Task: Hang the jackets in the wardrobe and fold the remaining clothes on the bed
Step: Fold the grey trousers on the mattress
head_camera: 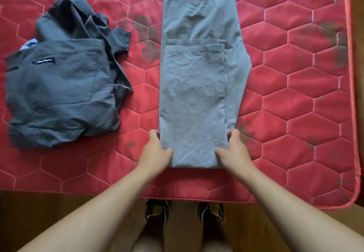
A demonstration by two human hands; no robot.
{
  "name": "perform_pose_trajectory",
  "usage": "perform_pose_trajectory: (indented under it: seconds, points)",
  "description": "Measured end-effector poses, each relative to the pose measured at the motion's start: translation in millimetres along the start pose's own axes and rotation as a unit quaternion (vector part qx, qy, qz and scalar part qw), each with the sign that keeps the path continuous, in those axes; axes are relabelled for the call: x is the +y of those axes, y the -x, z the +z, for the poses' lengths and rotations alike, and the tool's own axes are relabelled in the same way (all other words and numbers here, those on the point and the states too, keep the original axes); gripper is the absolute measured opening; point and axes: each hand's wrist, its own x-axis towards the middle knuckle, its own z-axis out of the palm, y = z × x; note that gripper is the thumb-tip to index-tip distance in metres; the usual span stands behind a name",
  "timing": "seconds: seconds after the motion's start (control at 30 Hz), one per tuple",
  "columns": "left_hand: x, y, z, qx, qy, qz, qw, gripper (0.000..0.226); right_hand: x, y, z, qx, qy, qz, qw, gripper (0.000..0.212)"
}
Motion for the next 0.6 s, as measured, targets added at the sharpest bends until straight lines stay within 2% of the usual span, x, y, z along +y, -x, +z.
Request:
perform_pose_trajectory:
  seconds: [0.07, 0.1, 0.2, 0.27, 0.33, 0.4, 0.53, 0.6]
  points:
    - [-3.0, 8.6, 3.2, 0.018, -0.105, 0.037, 0.994, 0.081, -0.1, 7.5, 0.8, 0.027, 0.056, -0.043, 0.997, 0.055]
    - [-1.2, 7.9, 3.4, 0.052, -0.144, 0.058, 0.987, 0.092, -2.6, 6.2, 0.1, 0.066, 0.087, -0.088, 0.990, 0.063]
    - [22.9, -24.1, 1.2, 0.188, -0.222, 0.181, 0.940, 0.086, -30.2, -24.6, -5.8, 0.198, 0.180, -0.237, 0.934, 0.071]
    - [45.2, -63.7, -0.2, 0.216, -0.266, 0.255, 0.904, 0.078, -56.8, -63.3, -9.7, 0.200, 0.254, -0.291, 0.900, 0.073]
    - [60.8, -103.7, 0.7, 0.208, -0.310, 0.293, 0.880, 0.076, -70.6, -104.7, -13.0, 0.176, 0.345, -0.303, 0.871, 0.077]
    - [64.4, -130.6, 2.2, 0.179, -0.352, 0.306, 0.866, 0.074, -70.4, -132.6, -16.2, 0.146, 0.396, -0.296, 0.857, 0.079]
    - [64.8, -138.0, -3.3, 0.177, -0.382, 0.301, 0.856, 0.072, -71.0, -140.6, -18.5, 0.129, 0.415, -0.282, 0.855, 0.080]
    - [78.7, -136.6, -13.9, 0.200, -0.389, 0.307, 0.845, 0.067, -81.0, -138.1, -24.3, 0.168, 0.406, -0.289, 0.850, 0.077]
